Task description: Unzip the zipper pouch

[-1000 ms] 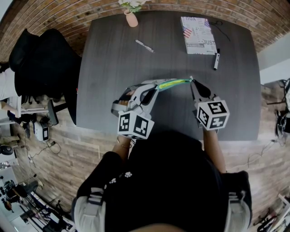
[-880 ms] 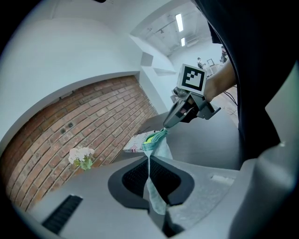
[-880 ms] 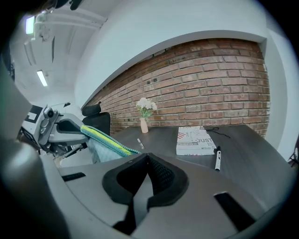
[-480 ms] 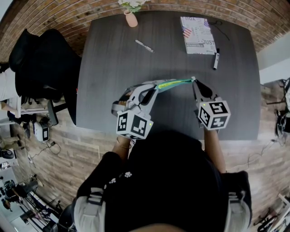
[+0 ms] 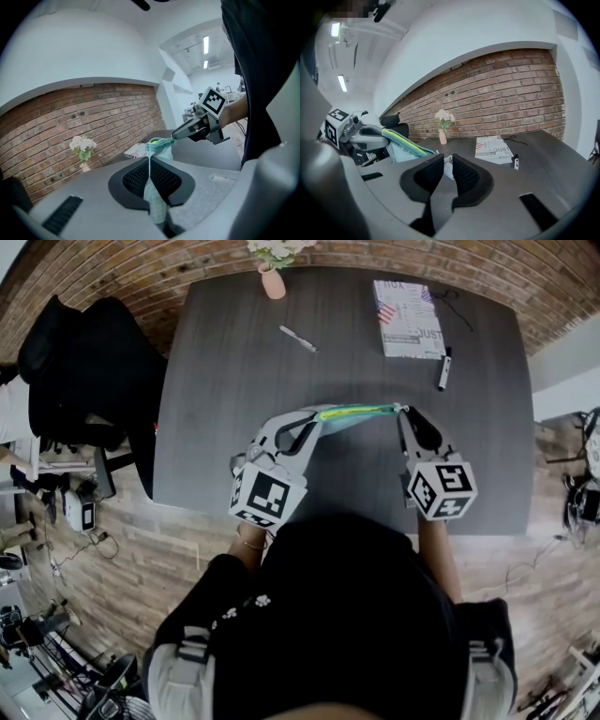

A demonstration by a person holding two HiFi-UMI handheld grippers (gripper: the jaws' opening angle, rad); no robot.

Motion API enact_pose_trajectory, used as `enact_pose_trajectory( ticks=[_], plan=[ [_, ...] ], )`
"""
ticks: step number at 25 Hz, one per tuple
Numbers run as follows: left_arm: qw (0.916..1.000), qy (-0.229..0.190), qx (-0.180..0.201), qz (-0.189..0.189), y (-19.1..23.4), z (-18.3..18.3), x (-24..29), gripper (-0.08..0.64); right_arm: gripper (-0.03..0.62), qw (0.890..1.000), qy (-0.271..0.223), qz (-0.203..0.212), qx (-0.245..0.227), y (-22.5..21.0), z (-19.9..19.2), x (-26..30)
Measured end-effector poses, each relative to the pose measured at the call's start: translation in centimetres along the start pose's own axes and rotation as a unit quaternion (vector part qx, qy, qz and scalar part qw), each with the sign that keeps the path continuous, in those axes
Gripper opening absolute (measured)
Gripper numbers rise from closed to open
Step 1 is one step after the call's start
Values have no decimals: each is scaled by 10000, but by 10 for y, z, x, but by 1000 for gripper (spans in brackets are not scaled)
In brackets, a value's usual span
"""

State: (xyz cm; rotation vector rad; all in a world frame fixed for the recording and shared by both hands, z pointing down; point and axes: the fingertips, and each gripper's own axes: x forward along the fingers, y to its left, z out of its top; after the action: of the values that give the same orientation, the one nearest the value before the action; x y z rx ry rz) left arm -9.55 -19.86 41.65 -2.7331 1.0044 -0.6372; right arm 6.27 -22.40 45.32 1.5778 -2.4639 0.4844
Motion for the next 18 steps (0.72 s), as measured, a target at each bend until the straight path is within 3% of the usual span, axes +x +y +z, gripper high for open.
enact_pose_trajectory(
  ticks=[12,18],
  plan=[
    [9969,-178,-717,275,24,2,-11,5,-2,9969,-775,-27,113,8,38,-19],
    [9967,-103,-688,423,33,-4,-18,5,-3,9971,-752,38,-81,18,41,-19]
  ],
)
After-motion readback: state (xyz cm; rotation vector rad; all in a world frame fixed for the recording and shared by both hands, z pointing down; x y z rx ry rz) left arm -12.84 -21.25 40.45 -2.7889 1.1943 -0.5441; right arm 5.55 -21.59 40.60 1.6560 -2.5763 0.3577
